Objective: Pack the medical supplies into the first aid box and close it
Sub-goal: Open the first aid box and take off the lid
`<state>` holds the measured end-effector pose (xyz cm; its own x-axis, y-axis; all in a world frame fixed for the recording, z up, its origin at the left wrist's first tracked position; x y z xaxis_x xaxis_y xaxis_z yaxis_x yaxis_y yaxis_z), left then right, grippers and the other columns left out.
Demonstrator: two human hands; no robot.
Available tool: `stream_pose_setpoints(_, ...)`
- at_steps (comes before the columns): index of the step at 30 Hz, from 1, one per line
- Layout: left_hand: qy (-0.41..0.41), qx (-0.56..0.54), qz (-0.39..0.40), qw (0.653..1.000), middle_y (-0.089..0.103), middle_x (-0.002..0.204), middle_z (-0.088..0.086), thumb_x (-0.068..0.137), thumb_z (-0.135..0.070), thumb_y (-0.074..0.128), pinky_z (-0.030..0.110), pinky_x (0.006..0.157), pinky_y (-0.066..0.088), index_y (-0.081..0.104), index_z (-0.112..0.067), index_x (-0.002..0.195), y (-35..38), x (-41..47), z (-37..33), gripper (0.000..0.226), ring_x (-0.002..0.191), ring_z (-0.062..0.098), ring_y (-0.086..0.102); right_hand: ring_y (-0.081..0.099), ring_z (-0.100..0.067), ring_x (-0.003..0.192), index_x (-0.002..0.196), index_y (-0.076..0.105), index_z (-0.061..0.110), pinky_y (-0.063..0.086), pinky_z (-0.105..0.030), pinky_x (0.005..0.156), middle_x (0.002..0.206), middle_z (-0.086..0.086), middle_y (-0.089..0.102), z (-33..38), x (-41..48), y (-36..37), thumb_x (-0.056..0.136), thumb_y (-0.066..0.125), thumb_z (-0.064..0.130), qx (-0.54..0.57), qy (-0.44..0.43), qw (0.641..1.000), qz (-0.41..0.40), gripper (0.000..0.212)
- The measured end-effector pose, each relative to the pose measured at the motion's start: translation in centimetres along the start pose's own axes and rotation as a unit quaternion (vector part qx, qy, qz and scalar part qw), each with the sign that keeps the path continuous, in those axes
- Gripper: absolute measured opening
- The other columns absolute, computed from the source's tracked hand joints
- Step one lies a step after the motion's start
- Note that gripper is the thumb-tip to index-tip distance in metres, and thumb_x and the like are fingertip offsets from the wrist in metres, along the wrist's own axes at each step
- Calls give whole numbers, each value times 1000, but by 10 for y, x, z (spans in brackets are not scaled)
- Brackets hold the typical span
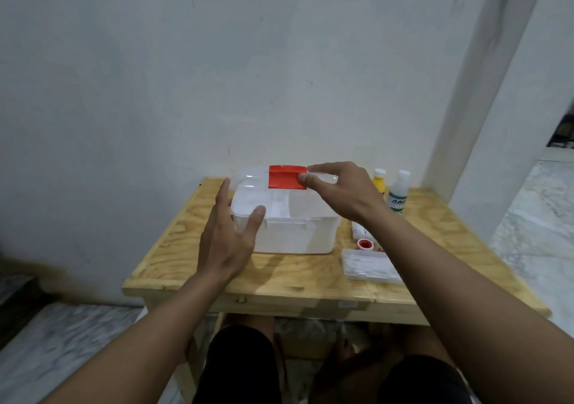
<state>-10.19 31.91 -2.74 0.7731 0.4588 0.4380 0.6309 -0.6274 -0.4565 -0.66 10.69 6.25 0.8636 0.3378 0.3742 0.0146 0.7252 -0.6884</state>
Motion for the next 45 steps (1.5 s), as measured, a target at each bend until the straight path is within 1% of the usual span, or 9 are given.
stream_pose_setpoints(4,5,22,-48,999,58,133,-3,92,-70,32,42,87,53,28,-39,152,-13,7,-4,68,100,17,61,57,-16,125,118,75,27,43,-33,92,131,4,67,5,13,-9,84,60,66,28,18,999,14,54)
stream_pose_setpoints(10,-89,-133,-14,987,58,134,-6,93,-23,63,28,91,40,52,-26,143,-9,58,-10,51,115,16,57,57,-14,110,114,76,21,41,-30,85,127,0,68,12,31,-14,86,63,61,61,42,996,50,51)
stream_pose_setpoints(18,-42,-48,-37,997,72,98,2,101,-41,47,35,80,51,71,-16,105,-16,109,-28,34,96,28,66,57,-20,120,123,70,16,42,-32,91,134,-4,64,12,47,-21,92,53,61,102,64,993,13,58)
stream_pose_setpoints(27,-118,-63,-26,991,76,94,-2,95,-57,48,47,91,57,72,-27,92,-13,139,-25,38,95,28,71,21,-13,151,160,18,24,16,-34,121,165,6,21,-19,35,5,101,28,58,155,85,984,-7,68)
stream_pose_setpoints(31,-152,-62,-5,986,77,98,1,95,-59,50,46,89,59,75,-22,99,-11,146,-24,44,93,27,71,43,-30,138,160,-7,21,37,-34,105,157,-12,38,-28,26,18,105,36,20,90,103,990,39,70)
stream_pose_setpoints(35,-177,-79,48,980,72,109,5,101,-48,49,37,80,59,68,-17,109,0,145,-20,37,97,28,68,52,-9,70,156,-21,14,40,-16,54,82,2,50,-37,25,27,99,37,5,-15,110,992,60,82)
stream_pose_setpoints(39,-179,-81,126,972,64,125,9,101,-18,58,30,78,53,50,-14,144,12,134,-10,44,98,28,69,31,-26,145,156,-14,3,31,-31,113,160,-13,28,-35,24,39,103,36,10,-25,96,990,96,74)
stream_pose_setpoints(41,-183,-96,151,967,65,123,9,96,-6,63,33,86,54,48,-13,146,16,130,-4,52,100,27,69,0,-23,154,157,-8,-1,9,-29,120,167,-15,-2,-33,21,42,105,34,13,-50,87,988,120,68)
stream_pose_setpoints(45,-203,-75,207,954,57,142,8,91,2,66,41,107,46,36,-10,155,18,123,16,71,123,30,59,1,-27,154,158,4,-1,13,-33,119,167,-16,-4,-34,18,46,107,34,23,-82,85,984,136,64)
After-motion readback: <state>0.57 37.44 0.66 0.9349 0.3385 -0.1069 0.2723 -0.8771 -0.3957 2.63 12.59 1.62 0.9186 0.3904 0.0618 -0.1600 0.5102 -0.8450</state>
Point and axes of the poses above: each hand's wrist, its own x-axis towards the middle knuckle, its own y-axis out of the palm, z = x × y, the point moved 7 cm from there along x, towards the middle knuckle
